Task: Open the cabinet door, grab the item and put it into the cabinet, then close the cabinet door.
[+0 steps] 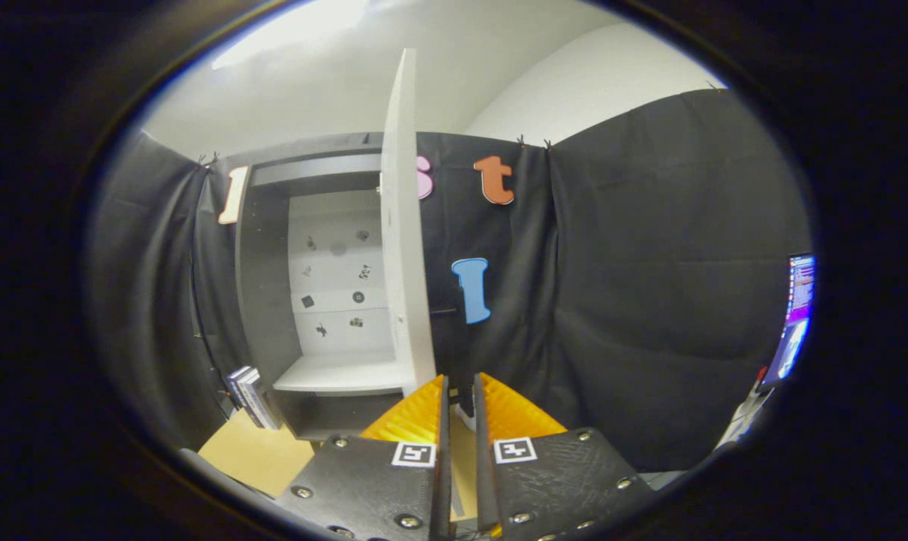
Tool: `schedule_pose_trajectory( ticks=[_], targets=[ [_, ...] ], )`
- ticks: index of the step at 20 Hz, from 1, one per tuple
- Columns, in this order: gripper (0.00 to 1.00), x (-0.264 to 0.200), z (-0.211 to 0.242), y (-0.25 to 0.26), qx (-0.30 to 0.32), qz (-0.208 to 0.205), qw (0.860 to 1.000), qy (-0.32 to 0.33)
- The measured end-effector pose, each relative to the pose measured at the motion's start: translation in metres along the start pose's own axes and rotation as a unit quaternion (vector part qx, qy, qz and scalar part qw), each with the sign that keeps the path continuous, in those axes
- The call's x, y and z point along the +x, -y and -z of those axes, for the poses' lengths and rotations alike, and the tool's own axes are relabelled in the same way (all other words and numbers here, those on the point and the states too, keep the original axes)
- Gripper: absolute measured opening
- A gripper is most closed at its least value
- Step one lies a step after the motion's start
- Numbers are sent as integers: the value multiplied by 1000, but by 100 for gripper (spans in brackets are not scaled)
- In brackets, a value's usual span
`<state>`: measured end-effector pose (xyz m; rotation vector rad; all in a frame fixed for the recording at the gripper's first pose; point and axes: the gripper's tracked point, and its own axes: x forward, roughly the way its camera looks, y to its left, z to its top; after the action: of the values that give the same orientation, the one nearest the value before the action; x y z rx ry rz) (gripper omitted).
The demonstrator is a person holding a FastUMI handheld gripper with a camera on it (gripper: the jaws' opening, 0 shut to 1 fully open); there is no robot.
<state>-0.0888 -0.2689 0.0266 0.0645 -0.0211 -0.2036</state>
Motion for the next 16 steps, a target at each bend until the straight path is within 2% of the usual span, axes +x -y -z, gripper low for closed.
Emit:
schedule_pose_trajectory(
  ticks=[2, 4, 6, 9, 13, 16],
  targets=[
    [19, -7, 6, -20, -4, -4, 1000, -4],
    [24, -11, 14, -52, 2, -26, 1000, -10],
    [38, -12, 26, -84, 8, -49, 999, -19],
    [68, -1, 50, -129, -5, -78, 996, -33],
    [97, 16, 98, -186, -15, -106, 992, -71],
    [97, 31, 144, -221, -30, -119, 987, -103]
  ],
)
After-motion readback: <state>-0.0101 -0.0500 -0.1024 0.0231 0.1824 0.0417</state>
